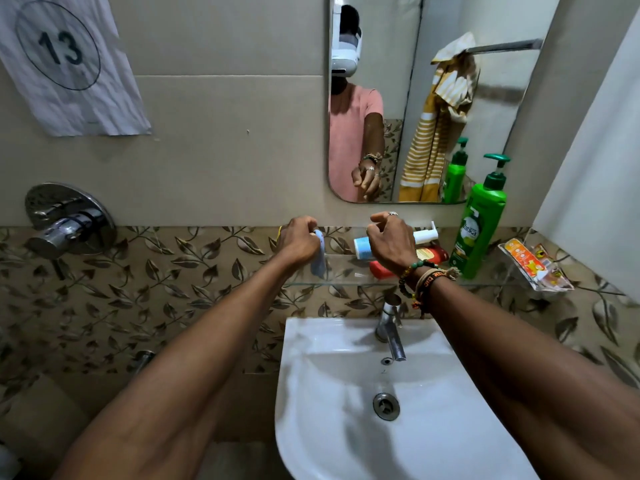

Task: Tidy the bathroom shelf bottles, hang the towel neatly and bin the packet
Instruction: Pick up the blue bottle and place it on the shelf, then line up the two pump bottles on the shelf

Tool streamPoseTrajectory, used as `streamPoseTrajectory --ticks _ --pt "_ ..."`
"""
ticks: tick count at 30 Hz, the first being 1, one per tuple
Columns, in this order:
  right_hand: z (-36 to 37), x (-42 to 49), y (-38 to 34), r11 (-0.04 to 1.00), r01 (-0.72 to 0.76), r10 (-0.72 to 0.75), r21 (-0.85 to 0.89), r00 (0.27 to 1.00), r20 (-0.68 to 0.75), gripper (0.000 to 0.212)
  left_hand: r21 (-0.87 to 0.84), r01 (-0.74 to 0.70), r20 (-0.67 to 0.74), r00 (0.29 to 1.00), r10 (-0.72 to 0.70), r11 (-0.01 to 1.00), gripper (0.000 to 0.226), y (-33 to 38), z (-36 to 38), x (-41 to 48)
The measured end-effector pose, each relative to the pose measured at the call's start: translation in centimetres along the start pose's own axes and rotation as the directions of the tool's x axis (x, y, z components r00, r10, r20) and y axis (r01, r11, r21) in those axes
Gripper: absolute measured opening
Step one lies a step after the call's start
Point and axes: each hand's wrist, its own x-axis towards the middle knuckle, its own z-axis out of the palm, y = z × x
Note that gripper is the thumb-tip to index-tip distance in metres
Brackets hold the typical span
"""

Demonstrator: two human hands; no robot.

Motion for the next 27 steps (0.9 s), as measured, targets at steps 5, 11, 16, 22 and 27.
streamPoseTrajectory --ticks 5,11,16,22,27 --pt "-0.8 -0.8 0.1 0.999 -0.038 0.038 -0.003 0.999 -0.039 0.033 0.023 -0.035 -0.027 0.999 0.036 0.999 0.029 0.0 -0.2 -0.2" --pt "-1.1 -2.0 0.7 0.997 -0.079 0.080 0.012 0.988 -0.129 0.030 0.015 -0.069 -0.106 0.992 0.070 0.998 0.037 0.1 -0.3 -0.3" --pt "-1.7 -2.8 2.1 0.981 -0.187 0.191 0.043 0.957 -0.218 0.031 0.007 -0.275 -0.178 0.946 0.272 0.961 0.035 0.1 0.8 -0.9" --pt "-2.6 -3.3 4.4 0.948 -0.302 0.318 0.101 0.907 -0.277 0.026 -0.039 -0.344 -0.077 0.937 0.340 0.938 0.030 0.9 4.2 -2.0" --pt "-3.3 -1.3 5.1 0.938 -0.326 0.345 0.116 0.906 -0.244 0.015 0.016 -0.334 0.002 0.943 0.334 0.943 0.029 2.3 6.0 -1.1"
